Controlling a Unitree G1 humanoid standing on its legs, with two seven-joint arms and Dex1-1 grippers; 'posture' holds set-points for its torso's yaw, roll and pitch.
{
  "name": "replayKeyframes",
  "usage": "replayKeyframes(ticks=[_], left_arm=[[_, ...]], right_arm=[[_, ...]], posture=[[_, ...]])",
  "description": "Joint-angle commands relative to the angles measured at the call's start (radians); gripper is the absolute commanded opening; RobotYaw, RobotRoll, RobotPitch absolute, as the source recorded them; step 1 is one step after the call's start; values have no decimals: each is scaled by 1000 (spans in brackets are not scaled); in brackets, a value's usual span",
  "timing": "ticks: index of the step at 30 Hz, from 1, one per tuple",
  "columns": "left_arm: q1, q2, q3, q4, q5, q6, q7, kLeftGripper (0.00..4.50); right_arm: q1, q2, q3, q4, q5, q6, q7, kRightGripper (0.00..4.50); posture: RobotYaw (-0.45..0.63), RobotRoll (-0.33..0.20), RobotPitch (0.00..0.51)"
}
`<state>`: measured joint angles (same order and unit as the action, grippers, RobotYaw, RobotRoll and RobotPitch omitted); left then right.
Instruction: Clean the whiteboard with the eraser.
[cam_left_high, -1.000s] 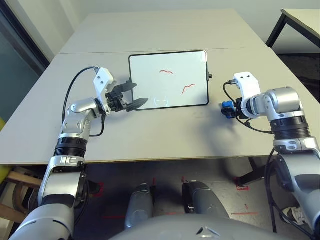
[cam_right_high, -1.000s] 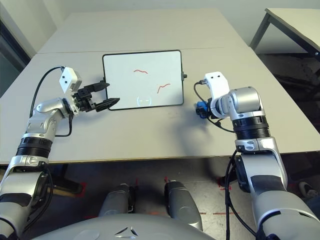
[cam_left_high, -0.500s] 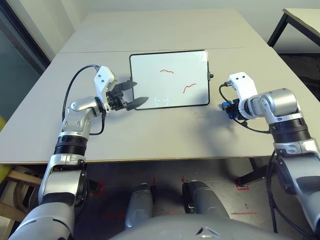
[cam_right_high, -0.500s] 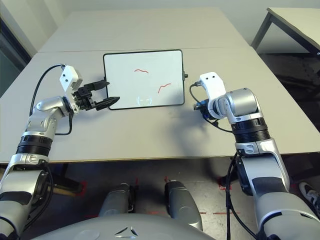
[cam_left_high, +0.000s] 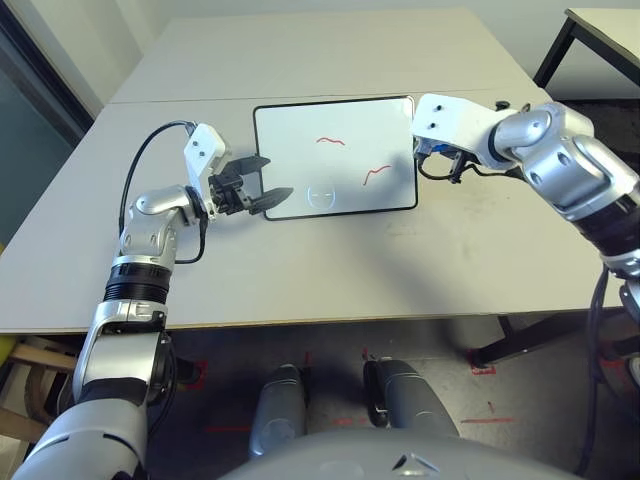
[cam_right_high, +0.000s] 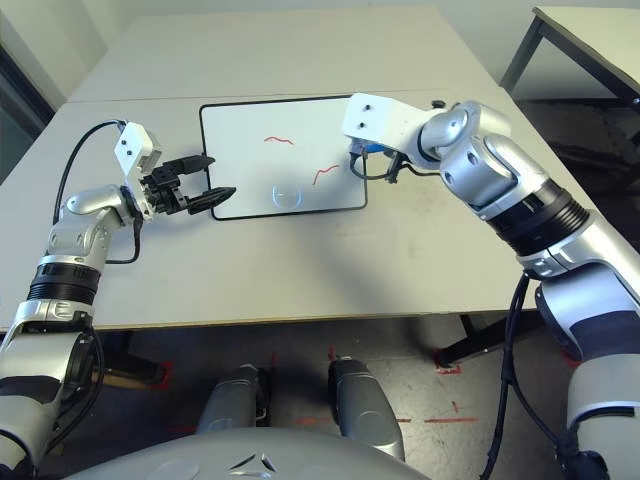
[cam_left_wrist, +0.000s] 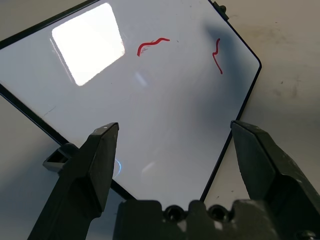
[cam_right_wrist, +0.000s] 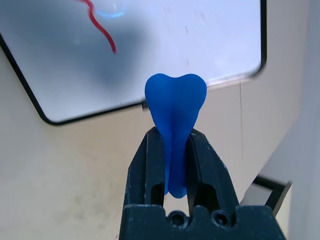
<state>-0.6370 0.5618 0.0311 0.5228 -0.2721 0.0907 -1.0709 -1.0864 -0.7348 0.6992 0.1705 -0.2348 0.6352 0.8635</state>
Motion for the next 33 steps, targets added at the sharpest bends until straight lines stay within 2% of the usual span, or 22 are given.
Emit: replayKeyframes(ticks=[1, 9, 20, 33], left_arm=[[-5, 10, -8, -21, 13, 5, -6, 4500], [27, 17, -3, -87, 4, 35, 2, 4500], [45, 24, -3, -126, 5, 60, 11, 4500], [50, 26, -5, -138, 7, 70, 12, 4500]], right_arm=[[-14, 38, 36, 67, -85, -91, 35, 369], [-3, 124, 17, 211, -191, -214, 51, 369], [5, 190, -17, 360, -264, -309, 37, 369], [9, 313, -36, 403, -315, -327, 48, 369]], posture=[[-132, 0, 78], [-112, 0, 87], [-102, 0, 89], [-97, 0, 89]])
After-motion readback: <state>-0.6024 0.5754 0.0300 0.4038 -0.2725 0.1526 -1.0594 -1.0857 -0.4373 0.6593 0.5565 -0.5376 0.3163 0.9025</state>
